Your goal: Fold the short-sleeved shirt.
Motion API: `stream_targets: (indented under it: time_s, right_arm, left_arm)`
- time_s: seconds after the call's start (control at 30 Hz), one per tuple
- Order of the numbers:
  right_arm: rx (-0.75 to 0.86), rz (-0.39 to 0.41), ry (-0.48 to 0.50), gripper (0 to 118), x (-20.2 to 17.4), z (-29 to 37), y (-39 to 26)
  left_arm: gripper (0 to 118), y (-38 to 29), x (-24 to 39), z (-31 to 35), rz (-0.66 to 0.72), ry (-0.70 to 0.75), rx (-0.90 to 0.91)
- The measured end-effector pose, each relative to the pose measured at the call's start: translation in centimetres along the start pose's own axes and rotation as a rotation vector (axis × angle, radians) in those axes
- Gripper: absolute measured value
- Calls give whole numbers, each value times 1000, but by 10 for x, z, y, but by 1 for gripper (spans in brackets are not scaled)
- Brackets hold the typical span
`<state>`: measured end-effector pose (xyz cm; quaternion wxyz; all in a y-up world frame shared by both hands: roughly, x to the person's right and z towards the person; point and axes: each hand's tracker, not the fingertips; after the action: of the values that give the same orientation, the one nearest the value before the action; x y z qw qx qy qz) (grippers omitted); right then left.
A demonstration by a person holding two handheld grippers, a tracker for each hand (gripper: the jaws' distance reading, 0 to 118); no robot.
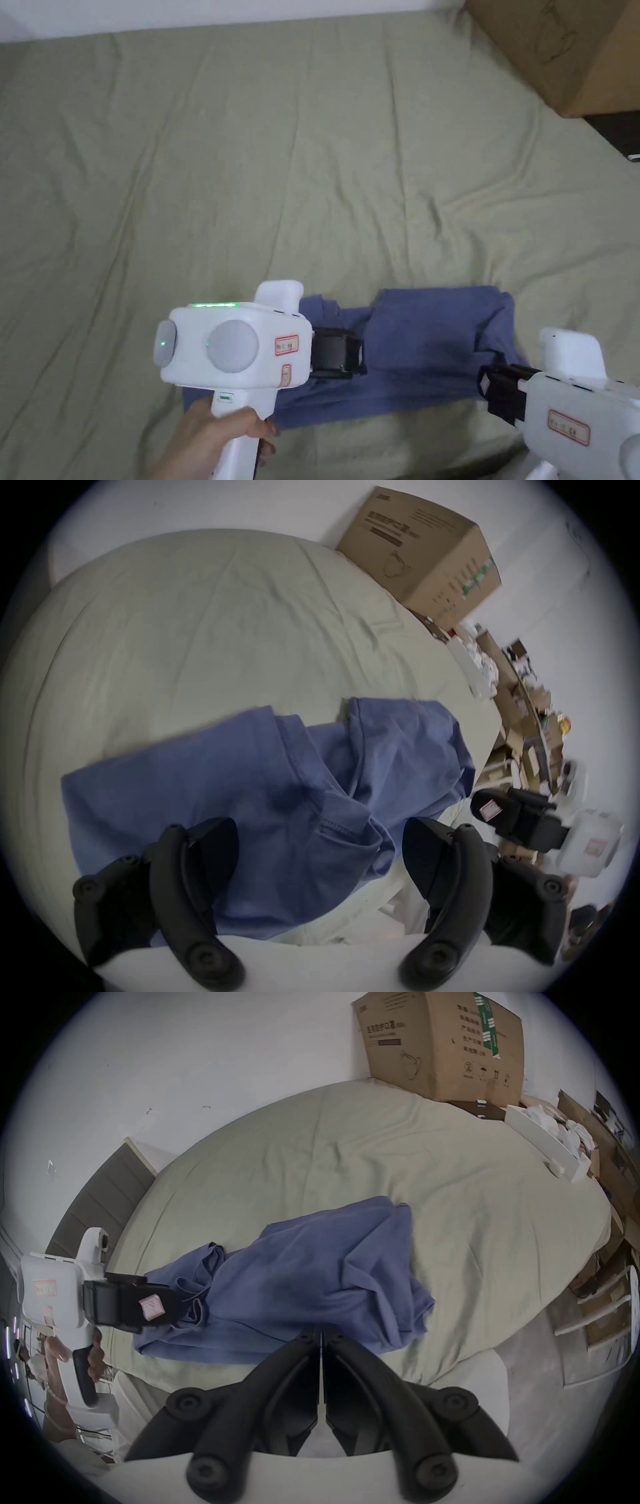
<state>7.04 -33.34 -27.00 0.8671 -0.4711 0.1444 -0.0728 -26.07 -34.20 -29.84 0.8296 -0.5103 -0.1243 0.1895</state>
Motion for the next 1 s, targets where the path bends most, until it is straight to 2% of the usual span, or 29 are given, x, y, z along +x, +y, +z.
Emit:
stream_targets:
  time_s: [0.03,0.07,0.1,0.13,0.17,0.23,0.33,0.47,0.7,0.83,0.9,1.0]
  right_arm:
    - [4,2,-5,2,0,1,0]
    - [7,4,-9,2,0,1,0]
    - [10,7,-16,2,-2,2,1]
    - [16,11,-17,2,-4,3,1]
    - [21,14,-17,2,-6,3,1]
    - [31,25,-12,2,-12,2,2]
    - [30,54,1,2,-21,-2,2]
    - [22,57,27,2,-28,-3,-1]
    - [8,64,28,2,-26,-3,-6]
    - [-5,40,36,2,-22,-4,-8]
    - [-1,43,32,2,-23,-3,-9]
    - [-7,52,32,2,-26,-3,-10]
  left_arm:
    - [92,3,-7,11,33,-6,22]
    - [75,3,-13,23,60,-12,50]
    - [52,4,-20,39,103,-20,124]
    - [52,4,-27,52,127,-7,177]
    - [43,4,-34,61,143,15,205]
    - [9,-3,-38,74,168,93,249]
    - [4,-5,-49,58,149,165,151]
    - [4,-16,-43,28,177,68,76]
    - [4,-30,11,-3,67,-59,-9]
    - [4,-33,24,-20,-60,15,-96]
    - [4,-27,19,-21,-34,-6,-83]
    - [4,-16,10,-8,99,-187,-27]
